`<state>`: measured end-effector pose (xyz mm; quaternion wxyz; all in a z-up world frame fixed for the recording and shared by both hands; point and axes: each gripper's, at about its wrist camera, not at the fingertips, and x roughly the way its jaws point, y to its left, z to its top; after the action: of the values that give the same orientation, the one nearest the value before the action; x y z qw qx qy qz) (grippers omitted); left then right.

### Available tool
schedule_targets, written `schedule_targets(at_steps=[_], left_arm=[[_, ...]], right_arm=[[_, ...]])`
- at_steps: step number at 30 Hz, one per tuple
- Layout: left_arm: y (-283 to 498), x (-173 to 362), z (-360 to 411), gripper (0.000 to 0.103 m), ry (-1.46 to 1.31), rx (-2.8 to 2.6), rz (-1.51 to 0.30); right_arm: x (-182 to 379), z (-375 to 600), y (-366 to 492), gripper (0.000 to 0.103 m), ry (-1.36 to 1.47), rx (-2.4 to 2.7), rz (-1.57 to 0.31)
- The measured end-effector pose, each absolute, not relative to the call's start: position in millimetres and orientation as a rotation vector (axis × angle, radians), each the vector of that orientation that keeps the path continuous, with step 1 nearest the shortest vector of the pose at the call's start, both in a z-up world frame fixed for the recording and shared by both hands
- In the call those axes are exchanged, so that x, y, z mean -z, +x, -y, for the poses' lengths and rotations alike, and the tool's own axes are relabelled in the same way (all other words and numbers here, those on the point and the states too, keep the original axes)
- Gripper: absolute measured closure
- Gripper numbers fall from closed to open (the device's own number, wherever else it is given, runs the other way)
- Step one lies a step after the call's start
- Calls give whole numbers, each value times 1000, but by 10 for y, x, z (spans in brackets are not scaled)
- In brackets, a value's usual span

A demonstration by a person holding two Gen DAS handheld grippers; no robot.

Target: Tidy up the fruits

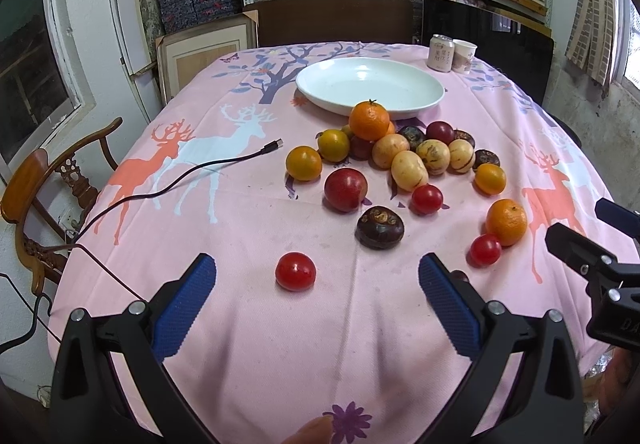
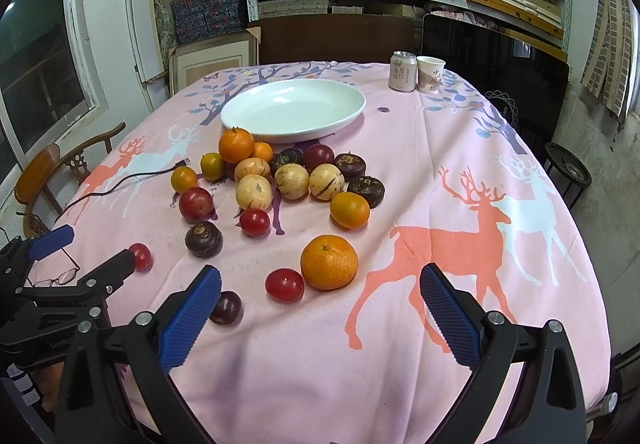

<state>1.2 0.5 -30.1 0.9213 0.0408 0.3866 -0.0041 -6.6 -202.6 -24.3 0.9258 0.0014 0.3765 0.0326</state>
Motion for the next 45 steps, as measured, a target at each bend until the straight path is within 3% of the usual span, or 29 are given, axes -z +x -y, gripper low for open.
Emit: schedule_targets(at_steps=[23, 25, 26, 27, 32, 33, 35, 40, 45], left_arm=[[390, 721, -181, 5, 209, 170, -849], [485, 782, -283, 19, 170, 162, -892], [547, 813, -346, 37, 116, 181, -927], [581, 831, -374, 46, 89, 189, -946], [587, 868, -344, 47, 78, 207, -934], [575, 868, -341, 59, 74, 211, -930], [546, 884, -321, 69, 84, 208, -928], [483, 859, -329, 72, 70, 217, -911], [508, 850, -375, 73, 39, 228, -914]], right_arm=[[675, 2033, 13, 3, -43, -85, -823], [660, 2104, 20, 3, -25, -90, -810], [660, 2132, 31, 3, -16, -91, -807], [659, 2156, 38, 3, 0, -97, -804], [695, 2185, 69, 3, 19, -109, -817], [701, 2183, 73, 3, 16, -108, -817], [696, 2169, 76, 3, 4, -102, -809], [670, 2179, 189, 5, 16, -138, -810], [747, 2176, 477, 19, 33, -146, -865]])
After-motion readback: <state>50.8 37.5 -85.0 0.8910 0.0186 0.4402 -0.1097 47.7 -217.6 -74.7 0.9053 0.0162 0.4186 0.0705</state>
